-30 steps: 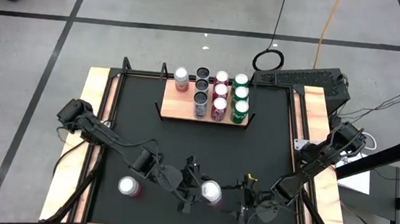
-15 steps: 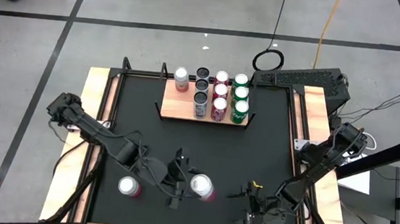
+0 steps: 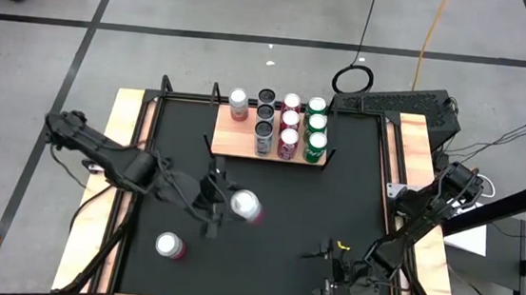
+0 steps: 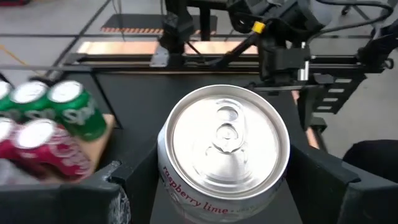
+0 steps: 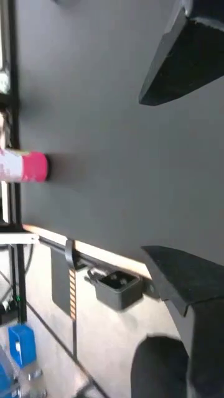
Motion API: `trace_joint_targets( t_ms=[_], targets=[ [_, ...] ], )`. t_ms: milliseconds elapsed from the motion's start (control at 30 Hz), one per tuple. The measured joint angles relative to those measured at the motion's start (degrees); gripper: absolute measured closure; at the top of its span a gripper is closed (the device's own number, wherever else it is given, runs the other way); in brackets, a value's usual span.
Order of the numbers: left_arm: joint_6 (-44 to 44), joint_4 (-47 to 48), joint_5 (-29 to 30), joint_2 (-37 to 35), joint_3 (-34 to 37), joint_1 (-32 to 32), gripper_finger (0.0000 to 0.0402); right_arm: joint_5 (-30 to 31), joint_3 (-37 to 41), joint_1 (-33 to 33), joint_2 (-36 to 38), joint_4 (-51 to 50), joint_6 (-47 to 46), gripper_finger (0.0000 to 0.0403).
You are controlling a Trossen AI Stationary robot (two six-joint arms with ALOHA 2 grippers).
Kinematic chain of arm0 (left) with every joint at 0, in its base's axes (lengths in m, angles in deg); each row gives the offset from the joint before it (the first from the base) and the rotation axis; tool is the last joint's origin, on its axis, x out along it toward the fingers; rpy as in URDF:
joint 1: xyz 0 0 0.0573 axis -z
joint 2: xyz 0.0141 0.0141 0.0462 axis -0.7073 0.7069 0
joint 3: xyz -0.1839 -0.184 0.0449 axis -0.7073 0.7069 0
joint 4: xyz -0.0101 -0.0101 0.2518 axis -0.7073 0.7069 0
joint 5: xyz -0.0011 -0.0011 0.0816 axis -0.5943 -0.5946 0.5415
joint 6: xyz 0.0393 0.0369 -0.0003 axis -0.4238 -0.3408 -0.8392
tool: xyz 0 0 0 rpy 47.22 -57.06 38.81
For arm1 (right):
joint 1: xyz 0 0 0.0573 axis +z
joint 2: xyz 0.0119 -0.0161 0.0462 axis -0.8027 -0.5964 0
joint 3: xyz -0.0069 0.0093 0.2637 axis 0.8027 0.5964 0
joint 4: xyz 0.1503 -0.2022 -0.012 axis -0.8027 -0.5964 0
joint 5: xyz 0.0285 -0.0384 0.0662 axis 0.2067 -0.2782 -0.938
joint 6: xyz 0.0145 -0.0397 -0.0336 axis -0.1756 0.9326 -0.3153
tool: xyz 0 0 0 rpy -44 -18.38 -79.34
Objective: Place canned beverage on shelf
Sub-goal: Put the right pink soda can on the shelf
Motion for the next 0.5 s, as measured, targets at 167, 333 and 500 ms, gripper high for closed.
trace_joint_targets(
  t_ms=[167,333,500],
  targets=[
    [-6.28,5.93,0.35,-6.02,0.00,-2.54,0.0123,1.18,0.00,-0.67,0.00,0.37,2.91,0.0037],
    [-12.70,9.87,0.67,-11.38,0.00,-7.40,0.0123,1.17,0.00,-1.99,-0.02,0.76,5.23,0.0037],
    [-18.41,10.81,-1.11,-14.49,-0.04,-13.65,0.0123,1.19,0.00,-4.06,-0.02,0.70,6.18,0.0037]
  ],
)
